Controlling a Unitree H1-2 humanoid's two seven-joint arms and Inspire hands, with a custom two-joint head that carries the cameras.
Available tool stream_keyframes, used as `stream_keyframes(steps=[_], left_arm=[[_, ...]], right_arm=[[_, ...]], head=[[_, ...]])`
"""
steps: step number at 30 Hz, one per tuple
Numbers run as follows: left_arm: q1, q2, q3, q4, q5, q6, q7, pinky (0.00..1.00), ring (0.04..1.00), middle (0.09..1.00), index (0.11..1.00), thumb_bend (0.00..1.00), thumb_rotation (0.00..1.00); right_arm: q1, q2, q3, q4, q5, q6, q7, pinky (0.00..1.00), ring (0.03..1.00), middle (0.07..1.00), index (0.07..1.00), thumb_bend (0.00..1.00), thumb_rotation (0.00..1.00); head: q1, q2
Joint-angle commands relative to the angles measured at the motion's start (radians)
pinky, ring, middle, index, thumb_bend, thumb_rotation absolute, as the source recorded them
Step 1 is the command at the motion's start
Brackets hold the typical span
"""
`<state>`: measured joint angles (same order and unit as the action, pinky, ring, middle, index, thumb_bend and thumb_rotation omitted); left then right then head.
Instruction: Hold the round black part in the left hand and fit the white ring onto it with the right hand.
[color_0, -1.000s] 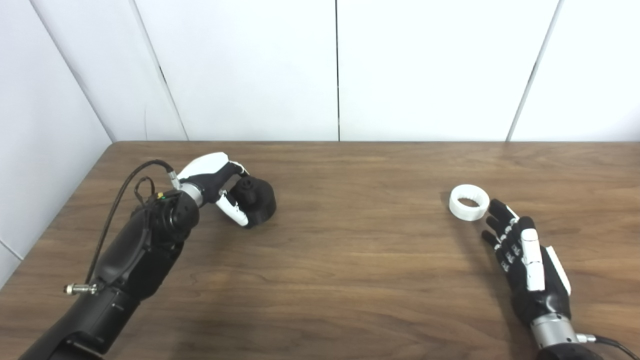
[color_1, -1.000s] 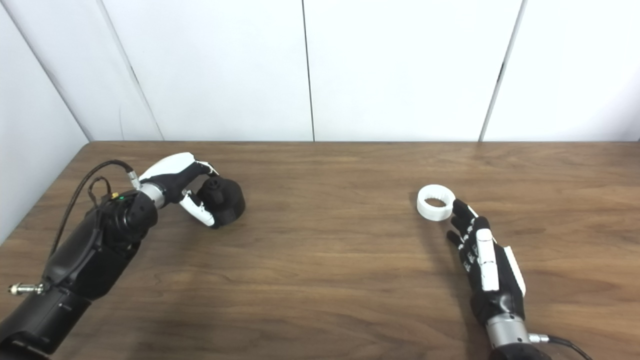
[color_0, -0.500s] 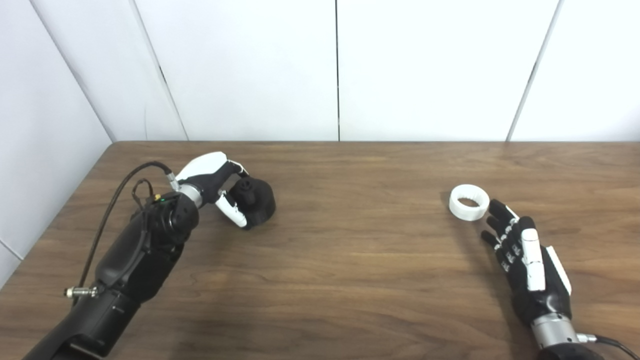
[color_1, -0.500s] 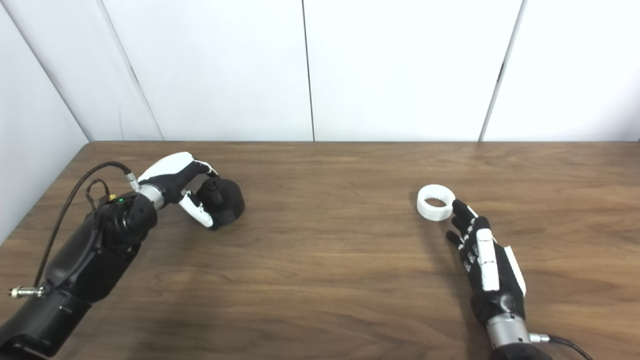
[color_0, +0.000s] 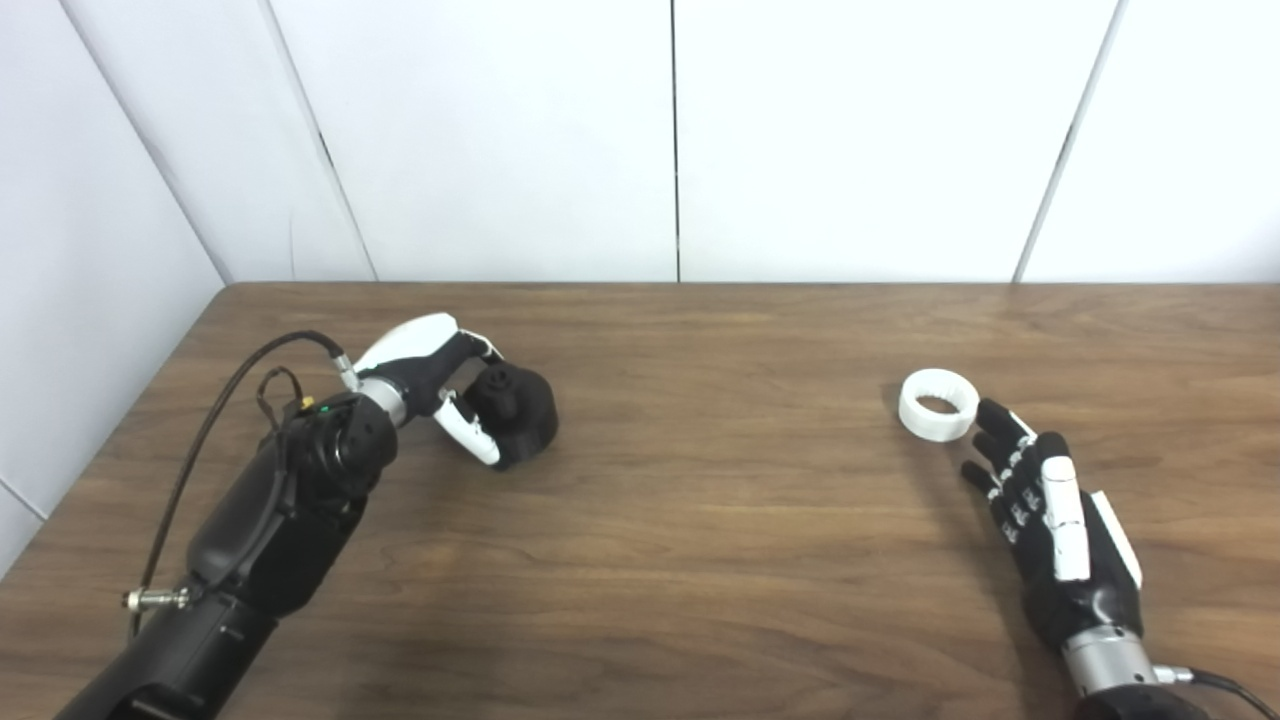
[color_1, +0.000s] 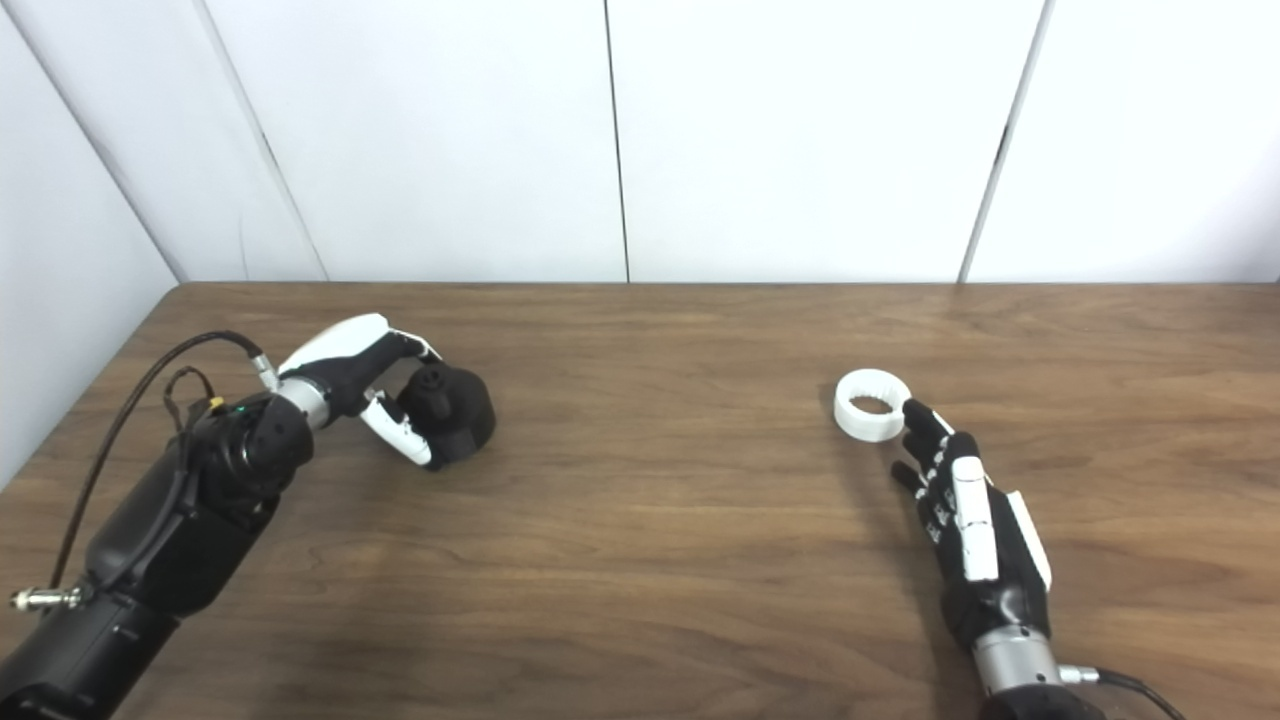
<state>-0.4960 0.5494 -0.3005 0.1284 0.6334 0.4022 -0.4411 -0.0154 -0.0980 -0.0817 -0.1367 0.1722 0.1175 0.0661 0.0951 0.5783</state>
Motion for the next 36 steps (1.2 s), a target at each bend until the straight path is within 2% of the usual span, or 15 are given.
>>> stream_keyframes(steps=[1,11,15,21,24,28,36], left_arm=[[-0.029,0.015,-0.003,-0.039,0.02,0.013,-0.006,0.86,0.981,0.905,0.661,0.85,0.15],[-0.012,0.003,-0.029,-0.065,0.033,0.022,-0.033,0.93,1.0,0.924,0.661,0.86,0.14],[-0.004,-0.01,-0.047,-0.071,0.04,0.013,-0.031,0.9,1.0,0.922,0.659,0.87,0.15],[0.006,-0.026,-0.068,-0.082,0.044,-0.015,-0.024,0.93,1.0,0.912,0.657,0.89,0.16],[0.011,-0.036,-0.078,-0.093,0.047,-0.027,-0.023,0.9,0.99,0.908,0.652,0.89,0.17],[0.016,-0.046,-0.095,-0.114,0.052,-0.028,-0.039,0.9,0.989,0.913,0.659,0.88,0.18],[0.036,-0.074,-0.114,-0.156,0.048,-0.033,-0.05,0.89,0.998,0.917,0.652,0.88,0.15]], right_arm=[[-0.023,-0.005,0.0,-0.035,0.005,-0.005,0.007,0.92,0.963,0.943,0.883,0.52,1.0],[-0.018,0.001,-0.002,-0.045,0.002,0.001,0.001,0.92,0.96,0.938,0.879,0.51,1.0],[-0.018,0.003,-0.003,-0.045,0.002,0.002,0.0,0.91,0.956,0.936,0.876,0.51,1.0],[-0.017,0.004,-0.001,-0.046,0.001,0.001,0.002,0.92,0.954,0.936,0.878,0.52,1.0],[-0.016,0.005,-0.002,-0.046,0.002,0.0,0.002,0.91,0.953,0.935,0.877,0.52,1.0],[-0.013,0.007,-0.001,-0.051,0.0,0.005,-0.001,0.91,0.95,0.932,0.878,0.52,1.0],[-0.006,0.015,0.0,-0.066,-0.008,0.018,-0.01,0.9,0.949,0.929,0.879,0.52,1.0]], head=[[-0.001,0.004],[-0.001,0.009],[-0.001,0.009],[-0.004,0.013],[-0.005,0.013],[-0.007,0.014],[-0.01,0.021]])
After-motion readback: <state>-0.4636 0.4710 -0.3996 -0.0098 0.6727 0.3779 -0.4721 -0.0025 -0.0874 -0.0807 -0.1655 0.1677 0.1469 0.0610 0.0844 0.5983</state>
